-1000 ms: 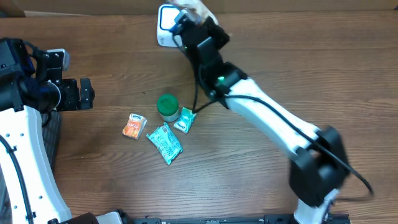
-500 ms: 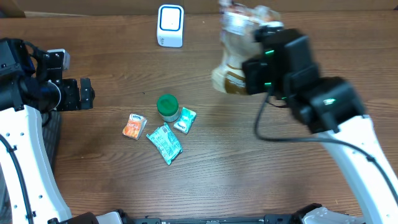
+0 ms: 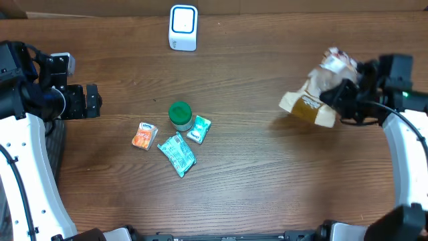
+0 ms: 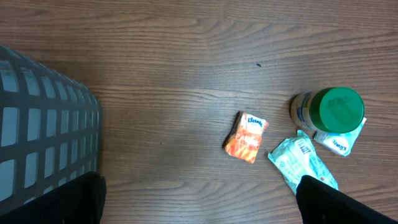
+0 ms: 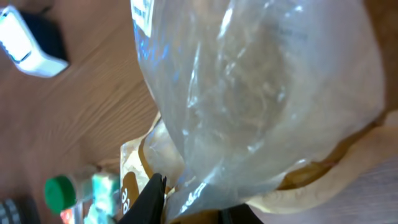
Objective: Scan the item barcode
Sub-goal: 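Carry the Pantree bag right and set it on the table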
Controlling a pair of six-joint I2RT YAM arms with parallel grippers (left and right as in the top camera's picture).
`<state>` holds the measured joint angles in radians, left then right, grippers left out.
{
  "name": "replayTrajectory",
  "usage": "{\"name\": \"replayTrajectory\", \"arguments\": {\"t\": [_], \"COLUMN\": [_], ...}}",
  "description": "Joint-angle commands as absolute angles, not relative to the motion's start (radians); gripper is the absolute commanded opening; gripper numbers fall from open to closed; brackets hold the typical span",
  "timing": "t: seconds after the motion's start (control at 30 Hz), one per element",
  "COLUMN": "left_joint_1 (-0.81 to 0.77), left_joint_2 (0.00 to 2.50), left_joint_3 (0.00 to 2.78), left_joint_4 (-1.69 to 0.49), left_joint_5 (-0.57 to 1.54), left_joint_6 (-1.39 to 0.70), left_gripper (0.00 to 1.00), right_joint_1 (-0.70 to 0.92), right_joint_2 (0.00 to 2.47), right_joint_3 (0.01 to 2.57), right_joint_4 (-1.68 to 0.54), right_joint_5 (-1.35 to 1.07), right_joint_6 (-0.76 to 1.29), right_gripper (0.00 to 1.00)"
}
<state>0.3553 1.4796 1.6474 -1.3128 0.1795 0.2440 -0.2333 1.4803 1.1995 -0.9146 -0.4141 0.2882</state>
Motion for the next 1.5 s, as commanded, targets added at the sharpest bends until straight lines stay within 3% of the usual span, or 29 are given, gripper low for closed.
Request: {"name": "replayTrajectory", "arguments": {"t": [0.0, 0.23, 0.5, 0.73, 1.2, 1.47], "left_joint_1": [0.360, 0.360, 0.360, 0.360, 0.360, 0.360], "left_joint_2": [1.486, 1.486, 1.486, 1.486, 1.486, 1.486], "left_joint_3": [1.658, 1.658, 1.658, 1.658, 1.658, 1.658], "left_joint_4": [-1.312, -1.312, -1.311, -1.311, -1.312, -1.311], "left_joint_5": [0.176, 0.176, 0.176, 0.176, 0.176, 0.176], "left_joint_6": [0.269, 0.269, 0.269, 0.269, 0.269, 0.269], "left_gripper": [1.00, 1.00, 1.00, 1.00, 1.00, 1.00], "right_joint_1": [-0.303, -0.349, -0.349, -0.349, -0.323, -0.154], "right_joint_2": [1.501, 1.534, 1.564, 1.564, 1.563, 1.564], "right_joint_3": [1.104, 0.907, 0.870, 0.875, 1.314, 1.404], "right_joint_4": [-0.829, -0.552, -0.502, -0.522, -1.179, -1.254], "right_joint_5": [-0.471, -0.465, -0.392, -0.342, -0.329, -0.332], "right_joint_6": [0.289, 0.335, 0.345, 0.294, 0.234, 0.236], "right_gripper": [0.04, 0.04, 0.05, 1.00, 1.00, 1.00]}}
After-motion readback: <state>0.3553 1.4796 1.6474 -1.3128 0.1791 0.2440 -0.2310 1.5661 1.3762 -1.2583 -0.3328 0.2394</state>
